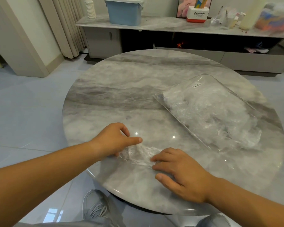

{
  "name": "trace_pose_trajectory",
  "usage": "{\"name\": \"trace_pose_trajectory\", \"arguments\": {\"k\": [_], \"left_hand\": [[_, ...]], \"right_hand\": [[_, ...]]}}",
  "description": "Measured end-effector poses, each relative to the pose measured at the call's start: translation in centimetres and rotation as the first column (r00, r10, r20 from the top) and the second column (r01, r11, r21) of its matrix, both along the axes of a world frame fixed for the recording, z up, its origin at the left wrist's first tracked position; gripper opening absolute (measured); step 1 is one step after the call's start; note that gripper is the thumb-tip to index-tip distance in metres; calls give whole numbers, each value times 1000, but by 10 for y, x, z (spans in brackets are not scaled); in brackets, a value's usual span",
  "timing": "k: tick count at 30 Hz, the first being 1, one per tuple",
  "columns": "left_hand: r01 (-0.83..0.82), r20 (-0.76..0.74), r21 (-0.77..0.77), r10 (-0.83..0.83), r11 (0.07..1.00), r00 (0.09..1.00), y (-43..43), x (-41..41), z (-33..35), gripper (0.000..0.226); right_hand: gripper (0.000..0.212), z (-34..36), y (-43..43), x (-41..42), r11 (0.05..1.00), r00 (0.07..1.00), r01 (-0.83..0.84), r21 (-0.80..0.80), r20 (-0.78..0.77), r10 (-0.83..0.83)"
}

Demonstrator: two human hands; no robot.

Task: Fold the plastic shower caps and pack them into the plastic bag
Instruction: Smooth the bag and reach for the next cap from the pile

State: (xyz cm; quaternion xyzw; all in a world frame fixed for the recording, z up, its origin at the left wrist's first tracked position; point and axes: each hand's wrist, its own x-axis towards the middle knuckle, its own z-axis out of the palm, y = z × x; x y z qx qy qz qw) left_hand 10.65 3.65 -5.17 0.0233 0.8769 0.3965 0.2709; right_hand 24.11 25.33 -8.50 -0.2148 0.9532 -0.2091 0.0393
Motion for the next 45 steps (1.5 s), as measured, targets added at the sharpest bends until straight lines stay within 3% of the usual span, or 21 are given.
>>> {"name": "trace_pose_trajectory", "arguments": {"k": [2, 4, 10, 13, 17, 21, 26, 29, 32, 34, 37, 41, 45], "left_hand": [[104, -170, -275, -155, 956, 973, -1, 0, 1, 68], [167, -214, -421, -277, 891, 937, 0, 2, 0, 75], [237, -181, -462, -353, 855, 918, 2, 3, -2, 56], [255, -158, -403, -342, 879, 926, 2, 3, -6, 53], [231, -95, -202, -254, 952, 963, 2, -2, -4, 53], [62, 119, 108, -75, 992, 990, 3, 0, 2, 40], [-86, 432, 410, -110, 908, 895, 16, 19, 12, 23], [-90, 486, 422, -142, 902, 862, 21, 29, 12, 43], [-39, 452, 381, -149, 924, 879, 23, 35, 9, 44], [3, 401, 358, -157, 934, 903, 26, 37, 6, 39], [33, 355, 351, -165, 936, 920, 28, 39, 3, 36], [51, 330, 363, -180, 930, 927, 27, 39, 0, 34], [72, 317, 380, -203, 922, 927, 27, 39, 0, 34]], "right_hand": [[56, 1, -2, 0, 1000, 1000, -5, 22, -4, 5], [55, 2, -2, 0, 999, 1000, -8, 40, -4, 8], [51, 5, -4, 2, 999, 1000, 7, 37, -15, -7], [47, 7, -6, 6, 1000, 994, 15, 18, -108, -13], [55, 3, -9, 8, 992, 997, -65, 109, -26, 68], [58, -2, -8, 9, 980, 996, -94, 177, 10, 93], [57, 0, -8, 6, 980, 994, -108, 169, 22, 106], [42, 7, -3, 4, 994, 996, -77, -80, 47, 81], [32, 8, 6, 3, 941, 974, 195, -277, -56, -218], [40, 11, 8, 1, 897, 919, 382, -222, -11, -394], [60, 16, 5, -6, 801, 788, 595, -65, 240, -566], [35, 16, 1, -14, 774, 740, 631, -63, 348, -575], [30, 27, -1, -15, 600, 711, 692, -401, 520, -473]]}}
